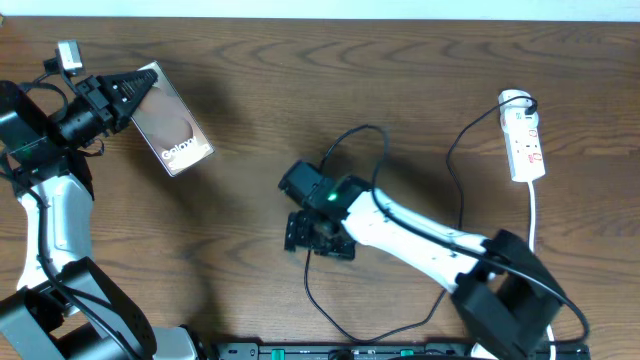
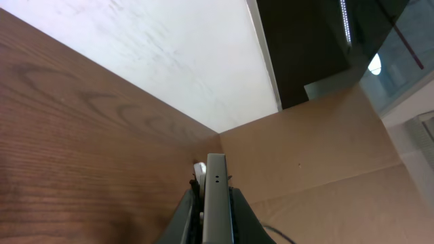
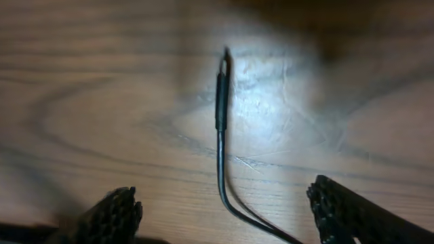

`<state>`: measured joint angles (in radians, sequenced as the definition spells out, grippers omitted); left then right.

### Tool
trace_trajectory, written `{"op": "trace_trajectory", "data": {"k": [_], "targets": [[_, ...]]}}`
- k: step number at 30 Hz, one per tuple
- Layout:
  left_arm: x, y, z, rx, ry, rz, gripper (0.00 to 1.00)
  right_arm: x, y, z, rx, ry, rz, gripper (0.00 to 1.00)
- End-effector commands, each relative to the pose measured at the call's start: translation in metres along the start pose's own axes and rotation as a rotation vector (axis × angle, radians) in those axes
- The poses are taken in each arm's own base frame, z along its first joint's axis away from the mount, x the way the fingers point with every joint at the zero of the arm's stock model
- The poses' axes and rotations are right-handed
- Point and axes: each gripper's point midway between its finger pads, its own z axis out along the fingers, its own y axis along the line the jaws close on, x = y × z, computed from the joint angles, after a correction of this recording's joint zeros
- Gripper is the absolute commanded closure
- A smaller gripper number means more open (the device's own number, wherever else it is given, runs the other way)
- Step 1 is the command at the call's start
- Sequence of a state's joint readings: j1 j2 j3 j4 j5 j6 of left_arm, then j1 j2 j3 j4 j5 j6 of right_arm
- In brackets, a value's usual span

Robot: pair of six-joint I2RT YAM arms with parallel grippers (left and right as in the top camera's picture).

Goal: Plug charger to phone and switch on socket
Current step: 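Lower the right gripper over the black cable's connector end, then close the right gripper on the cable connector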

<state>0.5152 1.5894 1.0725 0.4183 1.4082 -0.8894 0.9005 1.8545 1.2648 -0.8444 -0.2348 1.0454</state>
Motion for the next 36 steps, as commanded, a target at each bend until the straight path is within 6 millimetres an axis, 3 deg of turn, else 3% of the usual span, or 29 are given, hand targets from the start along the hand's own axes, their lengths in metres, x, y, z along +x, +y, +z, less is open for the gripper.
{"op": "trace_trajectory", "data": {"k": [1, 10, 17, 36], "targets": [[-0.002, -0.015, -0.001, 0.019, 0.011, 0.045, 0.93, 0.004, 0.007, 0.001, -0.003, 0.001, 0.017, 0.21], [-0.002, -0.015, -0.001, 0.019, 0.011, 0.044, 0.93, 0.004, 0.000, 0.009, 0.055, -0.039, 0.027, 0.26], [-0.002, -0.015, -0.001, 0.019, 0.011, 0.044, 0.93, 0.003, -0.004, 0.023, 0.092, -0.043, 0.031, 0.48], [-0.002, -0.015, -0.001, 0.019, 0.011, 0.045, 0.93, -0.018, -0.014, 0.039, 0.157, -0.135, 0.029, 0.46]]}}
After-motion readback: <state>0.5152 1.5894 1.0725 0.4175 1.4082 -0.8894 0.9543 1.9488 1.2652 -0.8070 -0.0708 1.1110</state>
